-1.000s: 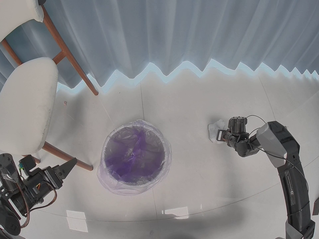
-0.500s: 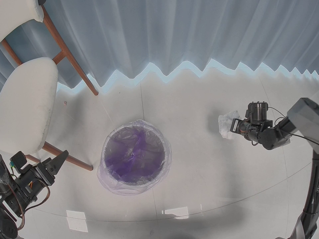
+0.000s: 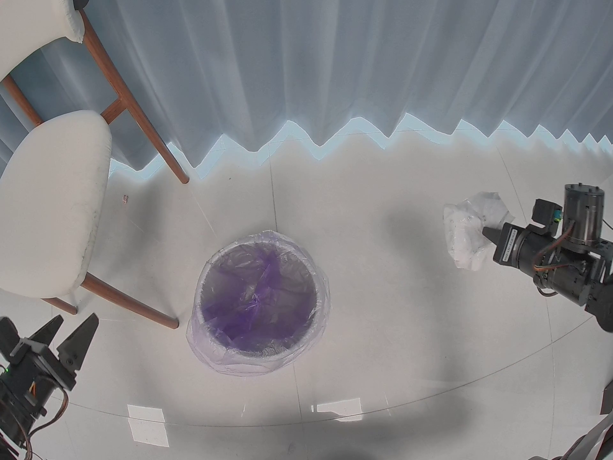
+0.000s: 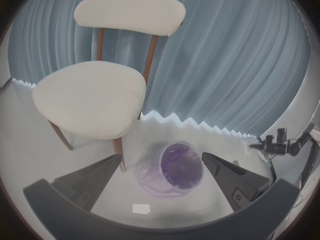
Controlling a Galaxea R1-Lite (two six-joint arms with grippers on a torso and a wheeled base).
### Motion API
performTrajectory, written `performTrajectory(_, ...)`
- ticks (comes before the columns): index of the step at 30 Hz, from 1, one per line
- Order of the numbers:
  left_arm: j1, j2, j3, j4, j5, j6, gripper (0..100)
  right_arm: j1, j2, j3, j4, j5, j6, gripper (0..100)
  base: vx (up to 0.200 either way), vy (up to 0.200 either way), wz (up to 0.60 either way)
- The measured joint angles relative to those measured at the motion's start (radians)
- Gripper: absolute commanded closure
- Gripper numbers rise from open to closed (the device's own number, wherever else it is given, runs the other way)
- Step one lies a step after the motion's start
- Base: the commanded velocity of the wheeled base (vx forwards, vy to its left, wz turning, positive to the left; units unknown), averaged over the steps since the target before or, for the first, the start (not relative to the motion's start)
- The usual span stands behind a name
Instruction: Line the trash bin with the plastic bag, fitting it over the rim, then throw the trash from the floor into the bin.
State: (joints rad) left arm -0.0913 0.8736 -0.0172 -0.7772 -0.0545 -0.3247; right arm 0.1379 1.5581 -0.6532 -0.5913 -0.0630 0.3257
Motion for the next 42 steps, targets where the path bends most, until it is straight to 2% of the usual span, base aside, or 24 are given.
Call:
performTrajectory(10,0.038,-0.469,0.0,0.525,0.046,0.167,0,0.139,-0.208,0.131,-0.001,-0.054,-0.041,100,0.0,0.0,0.0)
performTrajectory(15,0.066,-0.691,0.0,0.734,0.066,0.299,0,0.269,-0.259,0.184,-0.018,-0.072,-0.124,100,0.0,0.0,0.0)
performTrajectory(21,0.084,-0.81,0.0,0.78,0.033,0.418,0,0.449,-0.24,0.205,-0.079,-0.057,-0.245,100,0.0,0.0,0.0)
performTrajectory(25,0.089,-0.839,0.0,0.786,0.018,0.431,0,0.525,-0.163,0.177,-0.12,-0.049,-0.272,100,0.0,0.0,0.0)
performTrajectory(28,0.091,-0.849,0.0,0.785,0.067,0.403,0,0.545,-0.096,0.151,-0.14,-0.047,-0.275,100,0.0,0.0,0.0)
performTrajectory(32,0.091,-0.856,0.0,0.783,0.2,0.354,0,0.546,-0.02,0.127,-0.168,-0.044,-0.276,100,0.0,0.0,0.0)
performTrajectory(35,0.092,-0.859,0.0,0.782,0.224,0.344,0,0.538,0.029,0.117,-0.186,-0.042,-0.275,100,0.0,0.0,0.0)
performTrajectory(38,0.092,-0.861,0.0,0.781,0.171,0.366,0,0.53,0.071,0.109,-0.203,-0.035,-0.276,100,0.0,0.0,0.0)
performTrajectory(42,0.091,-0.861,0.0,0.781,0.003,0.418,0,0.518,0.15,0.077,-0.239,-0.003,-0.29,100,0.0,0.0,0.0)
